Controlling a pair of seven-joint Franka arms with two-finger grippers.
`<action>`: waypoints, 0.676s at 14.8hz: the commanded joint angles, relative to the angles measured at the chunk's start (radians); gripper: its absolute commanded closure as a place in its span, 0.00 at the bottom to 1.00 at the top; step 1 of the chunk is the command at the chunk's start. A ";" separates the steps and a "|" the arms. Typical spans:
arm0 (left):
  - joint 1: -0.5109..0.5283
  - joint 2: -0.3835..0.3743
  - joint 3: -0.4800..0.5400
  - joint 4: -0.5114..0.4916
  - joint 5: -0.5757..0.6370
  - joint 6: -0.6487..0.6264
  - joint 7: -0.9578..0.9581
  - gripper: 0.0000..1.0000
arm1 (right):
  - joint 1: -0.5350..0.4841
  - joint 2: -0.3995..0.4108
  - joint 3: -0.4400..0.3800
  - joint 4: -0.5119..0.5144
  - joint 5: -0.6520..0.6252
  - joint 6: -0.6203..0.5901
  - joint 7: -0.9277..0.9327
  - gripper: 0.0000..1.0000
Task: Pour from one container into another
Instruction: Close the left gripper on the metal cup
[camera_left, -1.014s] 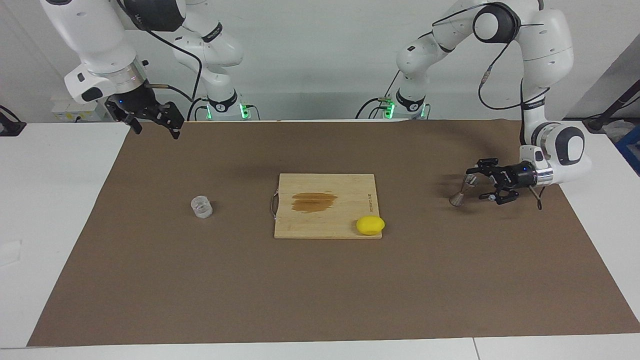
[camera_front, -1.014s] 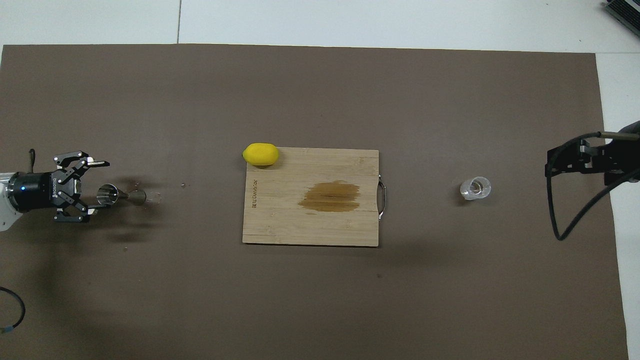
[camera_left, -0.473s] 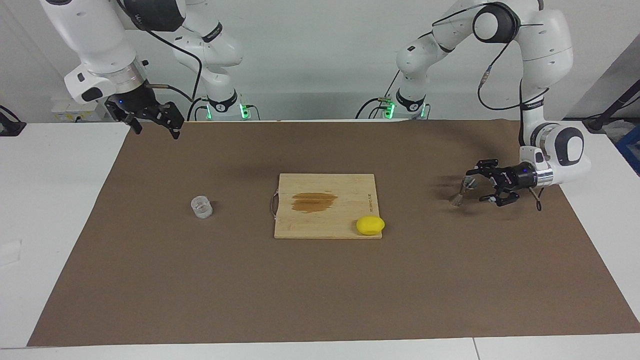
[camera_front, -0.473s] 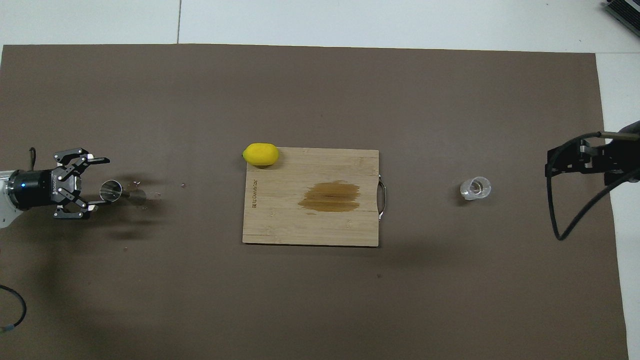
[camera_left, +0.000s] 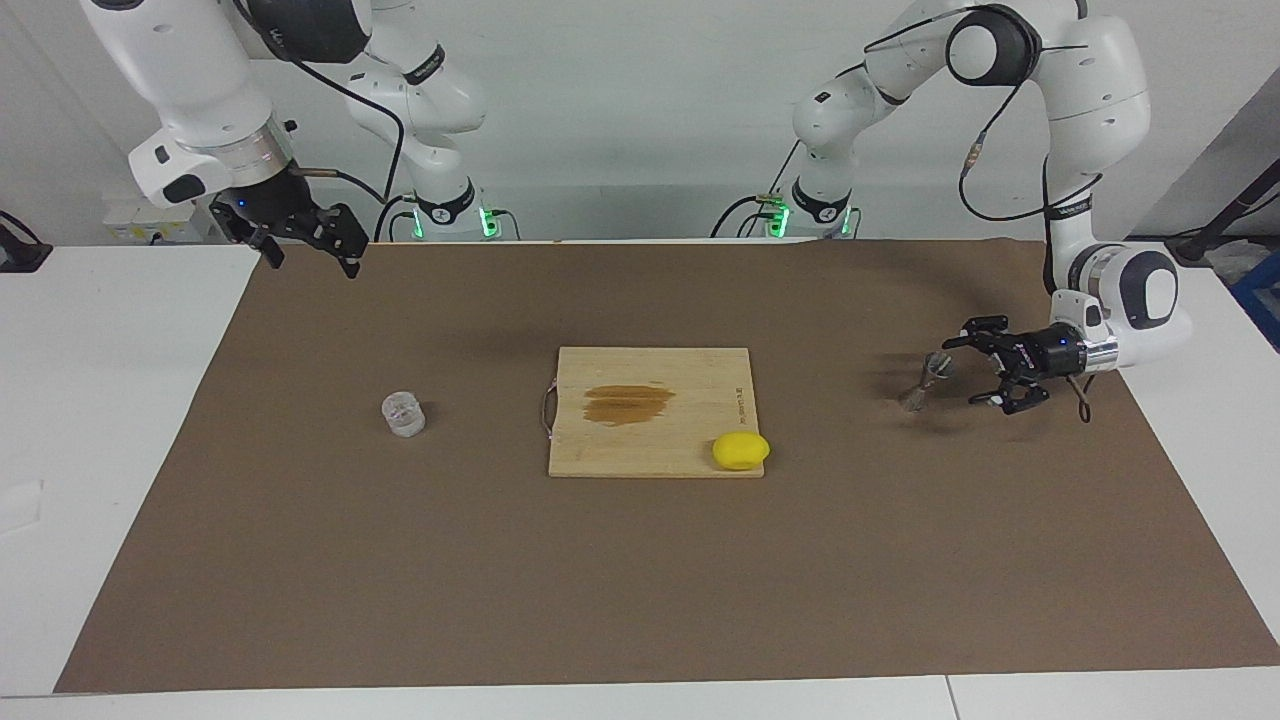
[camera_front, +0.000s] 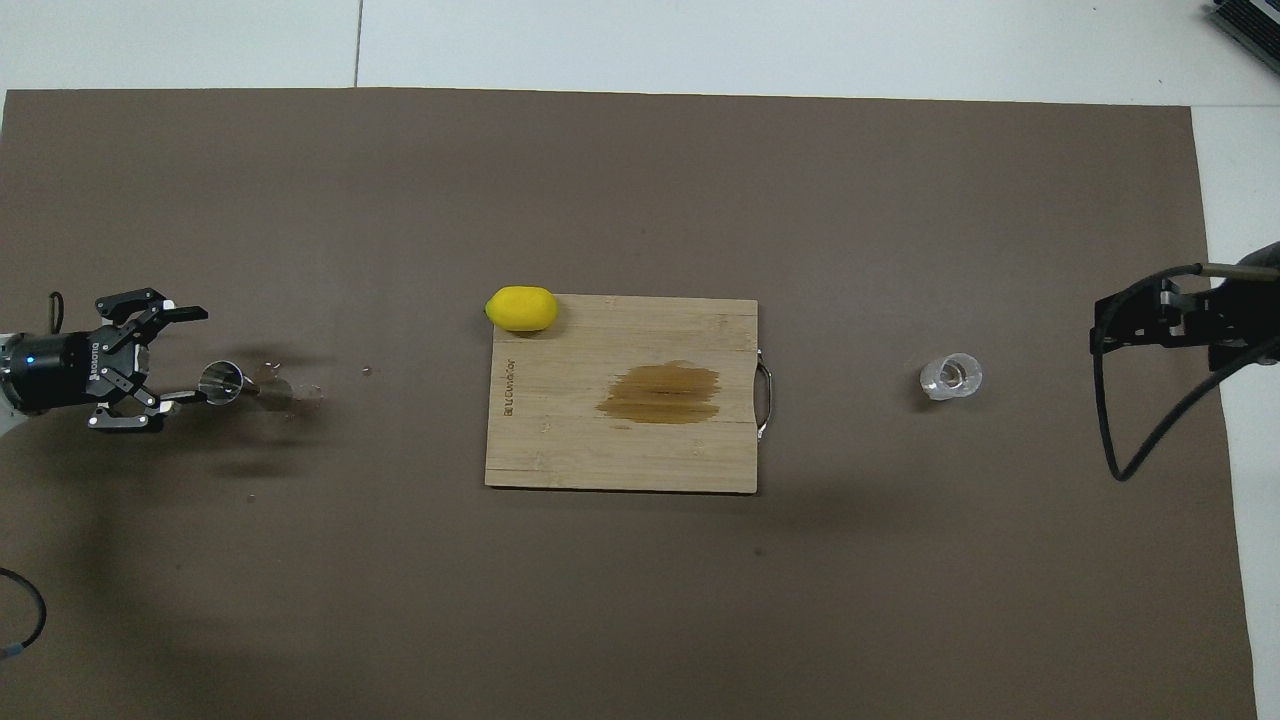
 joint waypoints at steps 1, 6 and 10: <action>0.018 0.003 -0.002 -0.012 0.045 -0.040 -0.002 0.00 | -0.011 -0.002 0.004 0.004 0.011 -0.006 -0.024 0.00; 0.012 0.004 -0.002 -0.023 0.053 -0.009 0.047 0.03 | -0.011 -0.002 0.004 0.004 0.009 -0.006 -0.024 0.00; 0.012 0.000 -0.002 -0.047 0.055 0.014 0.085 0.03 | -0.011 -0.002 0.004 0.004 0.011 -0.006 -0.024 0.00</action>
